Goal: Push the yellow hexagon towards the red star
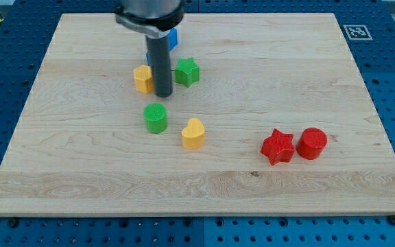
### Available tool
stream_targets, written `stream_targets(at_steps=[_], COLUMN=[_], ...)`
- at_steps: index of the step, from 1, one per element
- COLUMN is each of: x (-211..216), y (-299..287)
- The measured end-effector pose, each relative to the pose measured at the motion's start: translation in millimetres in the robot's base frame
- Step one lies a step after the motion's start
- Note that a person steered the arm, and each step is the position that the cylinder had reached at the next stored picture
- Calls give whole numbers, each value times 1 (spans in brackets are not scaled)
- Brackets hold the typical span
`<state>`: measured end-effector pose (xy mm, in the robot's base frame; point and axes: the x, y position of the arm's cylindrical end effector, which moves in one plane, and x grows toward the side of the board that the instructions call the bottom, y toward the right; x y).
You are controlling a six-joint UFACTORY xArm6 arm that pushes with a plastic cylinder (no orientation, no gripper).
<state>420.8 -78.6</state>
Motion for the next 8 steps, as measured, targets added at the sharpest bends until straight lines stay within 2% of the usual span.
stream_targets(at_steps=[1,2,3,6,8], x=[6,-31,-71,-37,-16], y=[-68,-125,-122,-36,-28])
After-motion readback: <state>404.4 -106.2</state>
